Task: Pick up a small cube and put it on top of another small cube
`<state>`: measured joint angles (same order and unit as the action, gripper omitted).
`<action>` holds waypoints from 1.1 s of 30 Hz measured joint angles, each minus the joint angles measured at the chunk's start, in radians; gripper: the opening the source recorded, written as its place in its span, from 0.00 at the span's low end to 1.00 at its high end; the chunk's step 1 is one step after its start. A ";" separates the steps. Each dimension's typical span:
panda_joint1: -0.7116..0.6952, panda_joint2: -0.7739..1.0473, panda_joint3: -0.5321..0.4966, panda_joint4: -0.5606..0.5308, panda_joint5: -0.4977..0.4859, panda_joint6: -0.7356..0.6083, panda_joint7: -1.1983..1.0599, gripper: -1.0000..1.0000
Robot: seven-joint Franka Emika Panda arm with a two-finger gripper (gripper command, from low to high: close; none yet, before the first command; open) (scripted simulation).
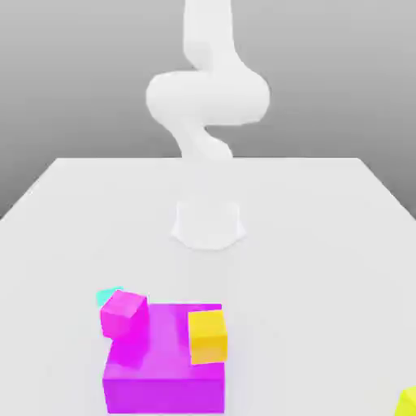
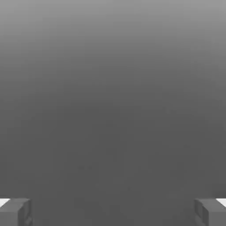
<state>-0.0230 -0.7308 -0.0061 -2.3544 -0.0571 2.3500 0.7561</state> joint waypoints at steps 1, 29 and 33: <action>-0.010 0.030 -0.005 -0.023 -0.023 0.021 -0.020 0.50; -0.149 0.778 -0.326 -0.537 0.146 0.592 -0.971 0.50; -0.243 0.876 -0.193 -0.515 0.303 0.666 -1.084 0.50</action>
<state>-0.2658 0.1457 -0.1995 -2.8694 0.2456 3.0163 -0.3279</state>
